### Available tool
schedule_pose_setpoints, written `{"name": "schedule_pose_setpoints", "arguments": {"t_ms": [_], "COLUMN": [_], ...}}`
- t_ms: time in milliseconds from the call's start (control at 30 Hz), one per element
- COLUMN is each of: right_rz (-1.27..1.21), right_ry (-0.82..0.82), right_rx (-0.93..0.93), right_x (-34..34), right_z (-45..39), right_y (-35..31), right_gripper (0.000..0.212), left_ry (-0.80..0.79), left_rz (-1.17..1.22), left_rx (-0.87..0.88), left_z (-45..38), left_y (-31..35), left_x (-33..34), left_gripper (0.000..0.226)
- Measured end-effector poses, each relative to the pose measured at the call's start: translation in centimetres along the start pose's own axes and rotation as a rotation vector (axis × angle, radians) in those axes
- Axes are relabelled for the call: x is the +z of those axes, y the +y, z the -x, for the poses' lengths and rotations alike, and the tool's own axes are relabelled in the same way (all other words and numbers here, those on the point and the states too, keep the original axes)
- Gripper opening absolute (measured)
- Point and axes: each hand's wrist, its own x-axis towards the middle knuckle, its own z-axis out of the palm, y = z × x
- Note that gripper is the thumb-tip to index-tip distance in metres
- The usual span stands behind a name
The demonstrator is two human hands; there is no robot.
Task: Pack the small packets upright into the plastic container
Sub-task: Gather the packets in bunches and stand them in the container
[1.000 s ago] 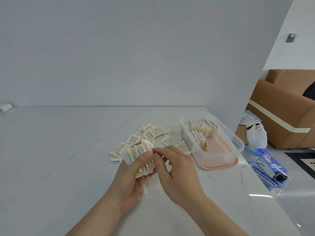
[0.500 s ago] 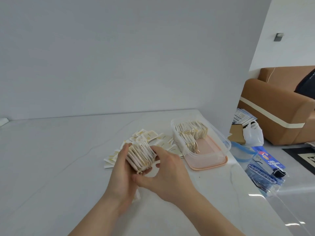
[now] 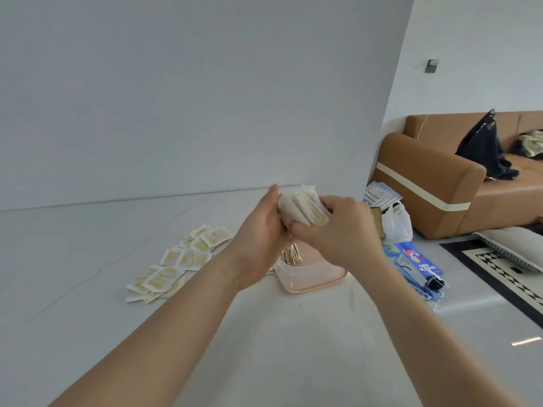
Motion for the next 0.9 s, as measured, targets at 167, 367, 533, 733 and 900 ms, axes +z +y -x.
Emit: {"name": "schedule_pose_setpoints", "arguments": {"t_ms": [167, 367, 533, 733, 900], "right_rz": [0.032, 0.112, 0.297, 0.5, 0.585], "right_ry": [0.015, -0.001, -0.076, -0.14, -0.174], "right_rx": [0.088, 0.12, 0.082, 0.023, 0.001], "right_x": [-1.2, 0.0, 1.0, 2.1, 3.2], "right_z": [-1.0, -1.0, -1.7, -2.8, -3.1], "right_y": [2.8, 4.5, 3.8, 3.1, 3.3], "right_gripper": [0.037, 0.041, 0.065, 0.05, 0.048], "left_ry": [0.248, -0.144, -0.284, -0.191, -0.142], "left_rz": [-0.828, -1.767, -1.9, -1.892, -1.769], "left_rx": [-0.014, 0.109, -0.09, -0.013, -0.02], "left_z": [-3.6, -6.4, -7.5, -7.4, -6.7], "left_y": [-1.4, -2.6, -3.1, -3.9, -3.7], "left_x": [-2.1, -4.4, -5.2, -5.4, -5.5], "left_gripper": [0.049, 0.036, 0.052, 0.062, 0.045]}}
